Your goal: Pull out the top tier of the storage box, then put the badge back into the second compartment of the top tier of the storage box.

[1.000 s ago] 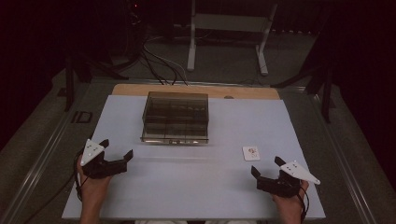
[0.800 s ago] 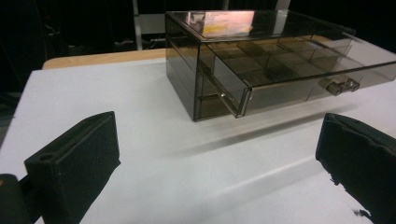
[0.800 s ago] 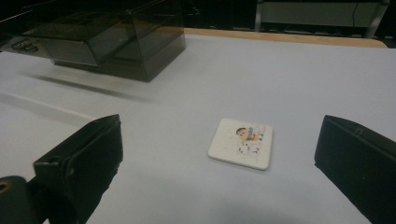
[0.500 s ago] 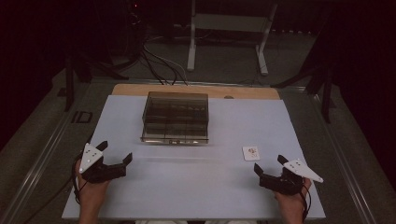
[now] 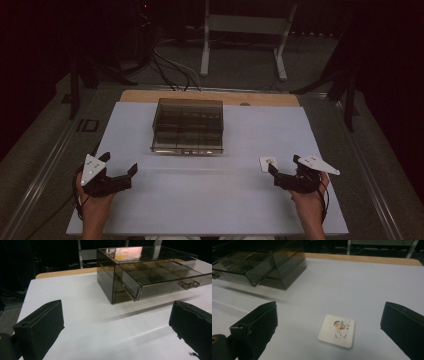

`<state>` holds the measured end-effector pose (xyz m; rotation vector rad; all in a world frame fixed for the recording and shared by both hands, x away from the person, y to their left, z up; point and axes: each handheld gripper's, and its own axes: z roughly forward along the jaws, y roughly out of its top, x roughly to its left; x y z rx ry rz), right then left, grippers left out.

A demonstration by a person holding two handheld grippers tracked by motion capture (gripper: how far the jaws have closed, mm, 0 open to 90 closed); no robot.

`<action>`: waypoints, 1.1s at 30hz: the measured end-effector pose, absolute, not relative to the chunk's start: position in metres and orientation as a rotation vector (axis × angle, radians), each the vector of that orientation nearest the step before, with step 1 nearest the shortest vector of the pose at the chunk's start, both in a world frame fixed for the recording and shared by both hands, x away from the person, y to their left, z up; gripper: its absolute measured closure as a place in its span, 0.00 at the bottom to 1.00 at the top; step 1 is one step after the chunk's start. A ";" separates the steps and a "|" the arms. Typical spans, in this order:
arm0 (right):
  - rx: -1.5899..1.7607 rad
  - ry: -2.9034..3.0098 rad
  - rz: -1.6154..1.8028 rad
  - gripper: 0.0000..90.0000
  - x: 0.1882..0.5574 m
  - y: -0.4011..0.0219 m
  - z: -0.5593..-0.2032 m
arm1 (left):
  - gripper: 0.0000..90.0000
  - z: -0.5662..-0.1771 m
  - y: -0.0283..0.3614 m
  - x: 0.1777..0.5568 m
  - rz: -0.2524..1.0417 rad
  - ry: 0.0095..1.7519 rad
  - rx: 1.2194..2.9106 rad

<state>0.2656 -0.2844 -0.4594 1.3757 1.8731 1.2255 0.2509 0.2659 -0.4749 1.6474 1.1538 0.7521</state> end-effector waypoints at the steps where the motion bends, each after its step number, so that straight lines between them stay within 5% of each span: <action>1: 1.377 1.877 1.222 0.02 0.268 -0.283 -0.459 | 0.01 -0.475 0.266 0.251 0.752 1.156 1.646; 33: 1.513 2.054 0.983 0.02 0.316 -0.260 -0.460 | 0.01 -0.476 0.266 0.251 0.774 1.172 1.649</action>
